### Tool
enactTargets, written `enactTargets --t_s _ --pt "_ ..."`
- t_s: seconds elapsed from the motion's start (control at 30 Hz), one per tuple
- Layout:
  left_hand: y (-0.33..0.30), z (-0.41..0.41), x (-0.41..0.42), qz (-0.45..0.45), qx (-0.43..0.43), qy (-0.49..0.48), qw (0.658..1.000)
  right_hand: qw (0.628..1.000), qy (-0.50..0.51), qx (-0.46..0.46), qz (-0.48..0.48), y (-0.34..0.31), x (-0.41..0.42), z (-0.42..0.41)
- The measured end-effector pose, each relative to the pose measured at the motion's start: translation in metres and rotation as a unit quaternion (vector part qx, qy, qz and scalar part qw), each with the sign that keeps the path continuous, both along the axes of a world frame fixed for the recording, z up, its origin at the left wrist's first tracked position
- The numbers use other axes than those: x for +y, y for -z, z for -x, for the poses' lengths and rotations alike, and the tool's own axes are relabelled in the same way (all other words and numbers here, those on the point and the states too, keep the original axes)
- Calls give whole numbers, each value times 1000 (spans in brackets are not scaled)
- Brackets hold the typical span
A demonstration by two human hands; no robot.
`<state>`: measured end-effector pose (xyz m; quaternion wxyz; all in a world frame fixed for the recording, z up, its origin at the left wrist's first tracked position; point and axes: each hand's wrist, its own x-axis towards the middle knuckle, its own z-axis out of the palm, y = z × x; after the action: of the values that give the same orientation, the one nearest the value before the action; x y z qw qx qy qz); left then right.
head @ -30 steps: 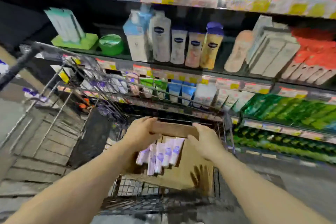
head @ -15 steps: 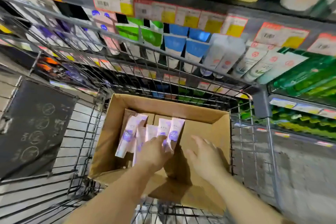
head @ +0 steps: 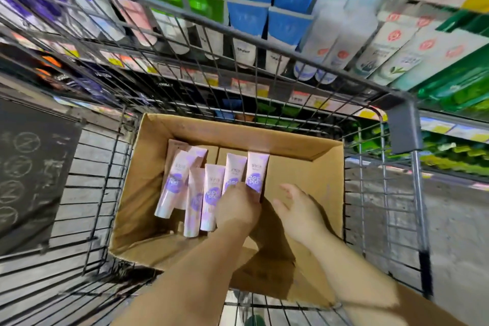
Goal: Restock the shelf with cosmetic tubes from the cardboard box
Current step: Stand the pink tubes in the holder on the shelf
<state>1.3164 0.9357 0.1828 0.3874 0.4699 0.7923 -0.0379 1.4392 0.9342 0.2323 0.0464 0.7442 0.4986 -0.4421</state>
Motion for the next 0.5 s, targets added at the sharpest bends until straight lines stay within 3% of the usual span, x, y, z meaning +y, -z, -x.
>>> enactTargets --t_s 0.13,0.23,0.37,0.43,0.5 --pt "-2 13 -9 7 -101 -57 993 998 45 37 23 -1 5 -1" --pt "-11 17 -22 -20 -222 -108 969 983 106 133 75 1 9 4" --pt "-25 23 -23 -87 -308 -67 945 968 146 197 45 3 13 6" --pt "-22 33 -20 -91 -278 -64 954 971 149 185 21 3 15 0" --pt "-11 42 -20 -76 -143 -46 986 976 144 164 4 4 16 -7"
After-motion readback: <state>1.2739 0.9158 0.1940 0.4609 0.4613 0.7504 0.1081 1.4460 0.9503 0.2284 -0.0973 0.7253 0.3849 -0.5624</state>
